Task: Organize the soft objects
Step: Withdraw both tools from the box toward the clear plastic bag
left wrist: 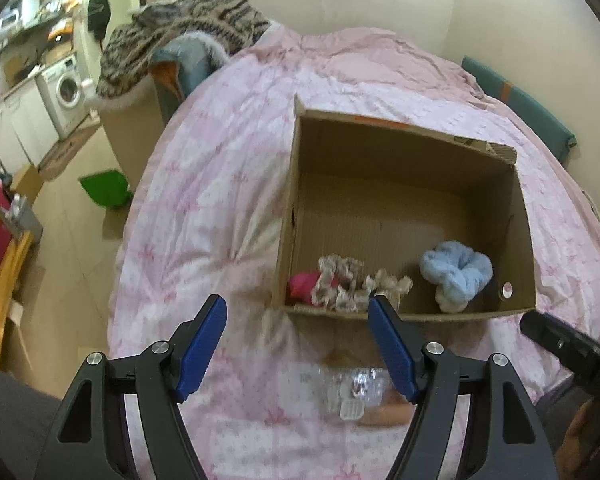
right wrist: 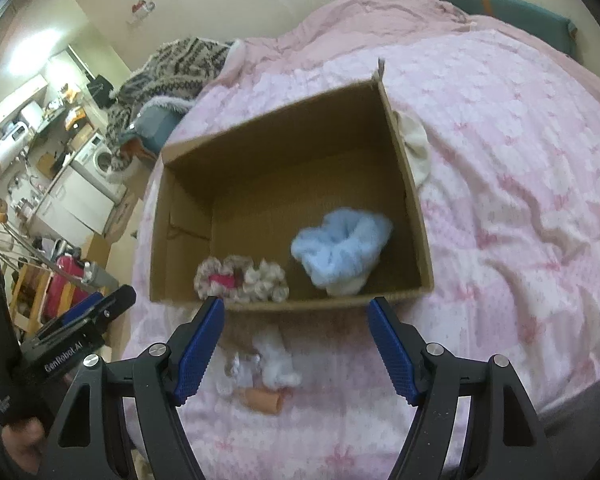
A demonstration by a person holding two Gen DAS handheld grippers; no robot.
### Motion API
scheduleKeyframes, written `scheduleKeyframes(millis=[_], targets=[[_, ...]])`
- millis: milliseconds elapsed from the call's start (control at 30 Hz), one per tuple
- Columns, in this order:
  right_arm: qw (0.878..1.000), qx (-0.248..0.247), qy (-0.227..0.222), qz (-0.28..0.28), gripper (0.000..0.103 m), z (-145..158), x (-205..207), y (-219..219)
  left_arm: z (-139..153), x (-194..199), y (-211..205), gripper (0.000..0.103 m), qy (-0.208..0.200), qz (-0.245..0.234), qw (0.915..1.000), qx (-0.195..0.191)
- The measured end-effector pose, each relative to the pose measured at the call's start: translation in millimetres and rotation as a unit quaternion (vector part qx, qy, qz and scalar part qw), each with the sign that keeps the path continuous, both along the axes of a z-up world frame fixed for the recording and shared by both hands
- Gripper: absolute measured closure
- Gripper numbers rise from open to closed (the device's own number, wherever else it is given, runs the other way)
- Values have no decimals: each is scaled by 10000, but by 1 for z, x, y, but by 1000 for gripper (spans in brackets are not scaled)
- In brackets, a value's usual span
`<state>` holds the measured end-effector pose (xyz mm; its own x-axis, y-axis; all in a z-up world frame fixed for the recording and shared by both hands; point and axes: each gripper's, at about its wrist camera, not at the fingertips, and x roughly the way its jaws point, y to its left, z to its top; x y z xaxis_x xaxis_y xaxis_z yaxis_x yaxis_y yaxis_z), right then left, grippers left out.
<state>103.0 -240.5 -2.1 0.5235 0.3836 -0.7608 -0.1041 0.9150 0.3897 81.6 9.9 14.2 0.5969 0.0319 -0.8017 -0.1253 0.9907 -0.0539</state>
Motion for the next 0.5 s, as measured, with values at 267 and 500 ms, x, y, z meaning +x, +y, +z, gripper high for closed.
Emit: scheduleKeyframes(millis=[267, 500], targets=[[9980, -155, 606, -88, 25, -27, -9, 1, -32, -3, 19, 32, 761, 306, 9965, -165], [9934, -154, 1104, -264, 25, -50, 1, -4, -73, 4, 11, 32, 1572, 122, 9857, -589]])
